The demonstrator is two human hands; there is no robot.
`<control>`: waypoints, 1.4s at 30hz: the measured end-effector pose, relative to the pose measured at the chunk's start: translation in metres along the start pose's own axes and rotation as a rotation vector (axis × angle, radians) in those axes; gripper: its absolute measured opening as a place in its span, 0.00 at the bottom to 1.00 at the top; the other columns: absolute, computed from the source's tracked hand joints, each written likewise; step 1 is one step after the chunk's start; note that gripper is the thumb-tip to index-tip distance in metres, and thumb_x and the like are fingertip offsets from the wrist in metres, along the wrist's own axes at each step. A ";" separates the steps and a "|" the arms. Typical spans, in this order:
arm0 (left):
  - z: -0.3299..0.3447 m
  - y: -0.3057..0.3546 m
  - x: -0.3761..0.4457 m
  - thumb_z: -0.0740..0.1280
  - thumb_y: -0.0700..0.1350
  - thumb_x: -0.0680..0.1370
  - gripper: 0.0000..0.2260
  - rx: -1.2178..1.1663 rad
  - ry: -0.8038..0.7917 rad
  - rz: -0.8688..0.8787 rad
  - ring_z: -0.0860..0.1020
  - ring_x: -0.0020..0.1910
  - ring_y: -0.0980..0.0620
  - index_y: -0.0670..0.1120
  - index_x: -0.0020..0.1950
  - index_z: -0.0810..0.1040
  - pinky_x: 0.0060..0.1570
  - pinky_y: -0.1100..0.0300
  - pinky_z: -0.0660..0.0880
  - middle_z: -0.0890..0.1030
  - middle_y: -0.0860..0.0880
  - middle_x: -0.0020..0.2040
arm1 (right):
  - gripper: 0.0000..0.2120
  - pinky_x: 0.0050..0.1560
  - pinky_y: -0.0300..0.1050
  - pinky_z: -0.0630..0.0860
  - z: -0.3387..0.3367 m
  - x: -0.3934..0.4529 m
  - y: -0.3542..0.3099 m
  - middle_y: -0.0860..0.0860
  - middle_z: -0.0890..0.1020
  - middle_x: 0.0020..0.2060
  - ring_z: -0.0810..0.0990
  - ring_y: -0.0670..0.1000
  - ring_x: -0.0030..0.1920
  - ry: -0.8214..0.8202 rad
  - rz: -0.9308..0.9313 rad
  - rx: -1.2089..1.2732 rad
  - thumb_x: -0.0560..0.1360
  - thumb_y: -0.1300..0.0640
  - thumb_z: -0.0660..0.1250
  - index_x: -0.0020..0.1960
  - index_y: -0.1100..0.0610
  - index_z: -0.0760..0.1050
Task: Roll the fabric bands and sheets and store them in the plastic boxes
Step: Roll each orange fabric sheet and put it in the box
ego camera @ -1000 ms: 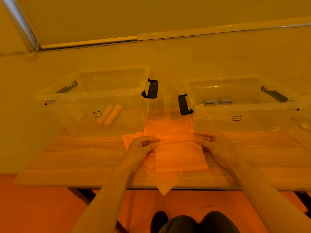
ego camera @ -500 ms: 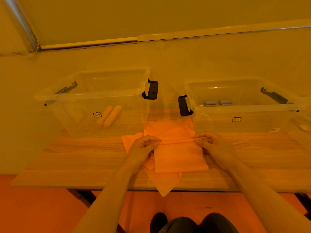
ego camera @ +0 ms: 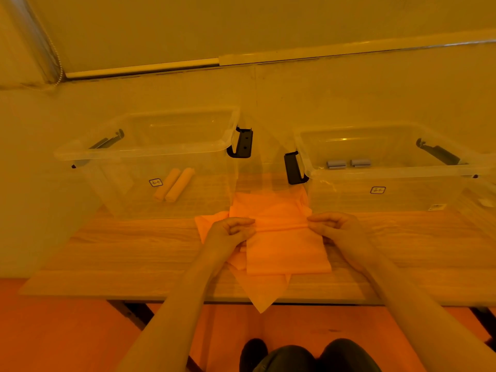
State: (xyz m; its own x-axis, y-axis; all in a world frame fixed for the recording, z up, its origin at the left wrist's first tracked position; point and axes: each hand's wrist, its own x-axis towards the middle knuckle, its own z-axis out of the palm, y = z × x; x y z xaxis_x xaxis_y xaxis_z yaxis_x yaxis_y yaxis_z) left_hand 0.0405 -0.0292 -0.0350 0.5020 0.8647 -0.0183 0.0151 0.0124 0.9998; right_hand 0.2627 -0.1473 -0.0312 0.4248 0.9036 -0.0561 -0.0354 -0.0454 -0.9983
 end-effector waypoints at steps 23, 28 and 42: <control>0.000 0.004 -0.003 0.68 0.37 0.76 0.05 -0.033 -0.022 -0.021 0.81 0.35 0.55 0.45 0.46 0.83 0.34 0.64 0.76 0.84 0.49 0.38 | 0.07 0.41 0.39 0.80 0.002 -0.003 -0.003 0.52 0.85 0.45 0.84 0.47 0.45 -0.014 0.004 -0.005 0.74 0.58 0.68 0.50 0.58 0.82; 0.001 0.003 -0.001 0.69 0.35 0.74 0.06 0.021 -0.009 -0.018 0.80 0.31 0.57 0.44 0.48 0.82 0.32 0.66 0.76 0.84 0.50 0.35 | 0.10 0.46 0.45 0.81 0.000 -0.003 -0.003 0.53 0.85 0.46 0.84 0.50 0.47 -0.020 0.005 -0.017 0.73 0.62 0.69 0.54 0.55 0.79; 0.002 0.005 -0.004 0.68 0.37 0.76 0.06 0.091 -0.018 0.016 0.75 0.26 0.60 0.47 0.46 0.83 0.27 0.68 0.71 0.81 0.52 0.30 | 0.06 0.37 0.39 0.79 0.003 -0.003 -0.004 0.54 0.84 0.43 0.84 0.49 0.41 -0.019 0.018 -0.056 0.76 0.61 0.66 0.52 0.57 0.78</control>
State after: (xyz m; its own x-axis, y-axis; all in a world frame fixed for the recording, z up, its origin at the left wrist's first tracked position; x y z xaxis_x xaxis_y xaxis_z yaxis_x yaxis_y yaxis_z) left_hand 0.0407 -0.0336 -0.0296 0.5187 0.8550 -0.0032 0.0850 -0.0478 0.9952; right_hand 0.2591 -0.1482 -0.0268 0.4068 0.9105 -0.0743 0.0083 -0.0850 -0.9963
